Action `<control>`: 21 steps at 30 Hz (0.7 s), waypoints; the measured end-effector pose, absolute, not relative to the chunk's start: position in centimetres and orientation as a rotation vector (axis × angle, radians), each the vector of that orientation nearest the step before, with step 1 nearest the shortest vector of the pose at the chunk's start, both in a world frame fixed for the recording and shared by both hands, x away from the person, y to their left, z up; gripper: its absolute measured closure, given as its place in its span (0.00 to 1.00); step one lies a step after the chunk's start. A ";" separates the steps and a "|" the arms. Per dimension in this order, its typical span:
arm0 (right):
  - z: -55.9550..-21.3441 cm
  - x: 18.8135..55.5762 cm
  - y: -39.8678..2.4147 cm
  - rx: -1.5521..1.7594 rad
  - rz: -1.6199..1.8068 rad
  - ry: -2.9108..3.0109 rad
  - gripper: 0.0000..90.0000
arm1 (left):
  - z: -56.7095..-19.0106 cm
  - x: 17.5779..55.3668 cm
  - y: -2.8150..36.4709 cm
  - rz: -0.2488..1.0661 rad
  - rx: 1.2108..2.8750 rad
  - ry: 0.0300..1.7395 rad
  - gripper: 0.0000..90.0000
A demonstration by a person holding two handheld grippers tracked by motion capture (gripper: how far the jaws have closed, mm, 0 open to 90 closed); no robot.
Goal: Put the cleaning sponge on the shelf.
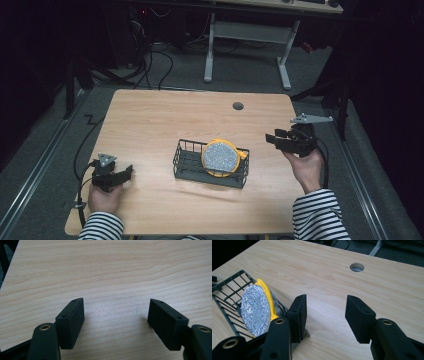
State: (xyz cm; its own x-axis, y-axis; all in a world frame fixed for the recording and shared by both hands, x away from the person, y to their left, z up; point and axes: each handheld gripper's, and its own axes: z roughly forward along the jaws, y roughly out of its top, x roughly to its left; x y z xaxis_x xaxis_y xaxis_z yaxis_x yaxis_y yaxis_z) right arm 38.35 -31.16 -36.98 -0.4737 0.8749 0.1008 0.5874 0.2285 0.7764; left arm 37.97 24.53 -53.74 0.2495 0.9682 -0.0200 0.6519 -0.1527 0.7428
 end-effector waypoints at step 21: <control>-38.0 36.6 -34.1 1.427 1.128 2.076 0.57 | -53.7 38.0 24.5 0.633 1.884 1.475 0.34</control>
State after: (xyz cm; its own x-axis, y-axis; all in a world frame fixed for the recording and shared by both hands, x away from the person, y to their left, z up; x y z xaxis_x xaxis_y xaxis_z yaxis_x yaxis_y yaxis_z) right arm 36.55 -34.06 -37.98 -0.4130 0.9018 0.1270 0.5976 0.1632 0.7850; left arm 37.96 24.54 -53.73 0.2489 0.9683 -0.0208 0.6520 -0.1516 0.7429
